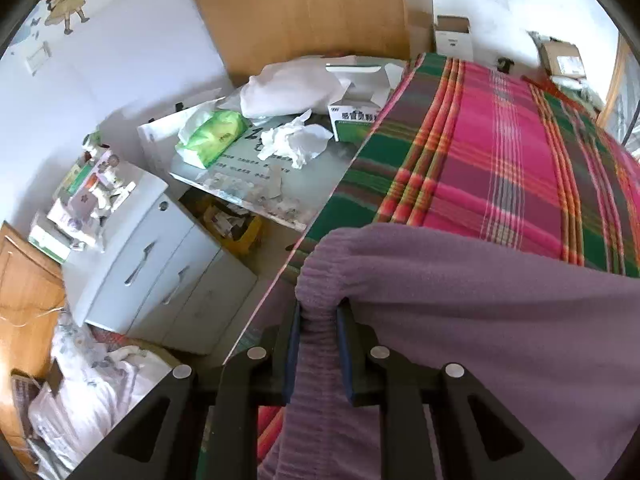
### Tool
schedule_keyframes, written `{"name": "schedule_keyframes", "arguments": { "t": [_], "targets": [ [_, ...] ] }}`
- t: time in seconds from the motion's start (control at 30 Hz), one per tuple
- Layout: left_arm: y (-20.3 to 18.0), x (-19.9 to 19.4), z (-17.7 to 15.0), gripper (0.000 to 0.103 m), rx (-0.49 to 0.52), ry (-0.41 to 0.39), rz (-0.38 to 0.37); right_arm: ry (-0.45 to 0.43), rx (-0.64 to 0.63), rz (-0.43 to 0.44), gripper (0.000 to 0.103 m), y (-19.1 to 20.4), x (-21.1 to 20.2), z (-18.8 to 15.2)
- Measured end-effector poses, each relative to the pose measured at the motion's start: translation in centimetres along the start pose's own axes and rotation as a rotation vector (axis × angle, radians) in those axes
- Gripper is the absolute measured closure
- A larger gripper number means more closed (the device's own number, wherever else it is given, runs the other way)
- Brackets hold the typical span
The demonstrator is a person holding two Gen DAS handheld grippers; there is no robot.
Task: Fold clothes
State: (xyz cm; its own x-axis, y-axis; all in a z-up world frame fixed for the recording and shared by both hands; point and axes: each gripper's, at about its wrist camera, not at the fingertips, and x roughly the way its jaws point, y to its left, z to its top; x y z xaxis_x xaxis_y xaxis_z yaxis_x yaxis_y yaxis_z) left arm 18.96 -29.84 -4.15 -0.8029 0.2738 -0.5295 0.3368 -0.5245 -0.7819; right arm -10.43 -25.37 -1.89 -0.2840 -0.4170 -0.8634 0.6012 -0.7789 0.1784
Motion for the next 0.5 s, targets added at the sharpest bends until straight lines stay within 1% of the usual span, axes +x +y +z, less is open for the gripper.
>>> {"name": "schedule_keyframes", "arguments": {
  "t": [0.07,0.1,0.13,0.2,0.27,0.3,0.33,0.4,0.5],
  "targets": [
    [0.1,0.1,0.0,0.093,-0.003,0.011,0.009,0.000,0.006,-0.006,0.084,-0.1,0.1,0.0],
    [0.1,0.2,-0.1,0.088,-0.006,0.017,0.012,0.001,0.009,-0.004,0.084,-0.3,0.2,0.0],
    [0.2,0.2,0.0,0.086,-0.012,0.020,0.011,0.002,-0.009,-0.008,0.083,-0.2,0.2,-0.1],
    [0.2,0.0,0.1,0.086,-0.018,0.020,0.005,0.005,-0.038,-0.019,0.080,0.2,0.2,-0.1],
    [0.0,-0.3,0.1,0.086,-0.003,0.012,0.023,0.022,-0.056,-0.009,0.067,0.5,0.2,-0.1],
    [0.0,-0.3,0.1,0.085,-0.003,0.013,0.032,0.045,-0.070,0.004,0.064,0.7,0.1,-0.1],
    [-0.1,-0.3,0.1,0.082,-0.005,0.017,0.030,0.068,-0.084,0.017,0.062,0.9,0.1,-0.2],
    [-0.2,-0.2,0.0,0.082,-0.006,0.027,0.028,0.112,-0.126,0.039,0.062,1.2,-0.6,-0.3],
    [-0.5,-0.4,0.0,0.082,0.005,0.022,0.041,0.096,-0.128,0.087,0.063,0.4,-2.9,-0.7]
  ]
}}
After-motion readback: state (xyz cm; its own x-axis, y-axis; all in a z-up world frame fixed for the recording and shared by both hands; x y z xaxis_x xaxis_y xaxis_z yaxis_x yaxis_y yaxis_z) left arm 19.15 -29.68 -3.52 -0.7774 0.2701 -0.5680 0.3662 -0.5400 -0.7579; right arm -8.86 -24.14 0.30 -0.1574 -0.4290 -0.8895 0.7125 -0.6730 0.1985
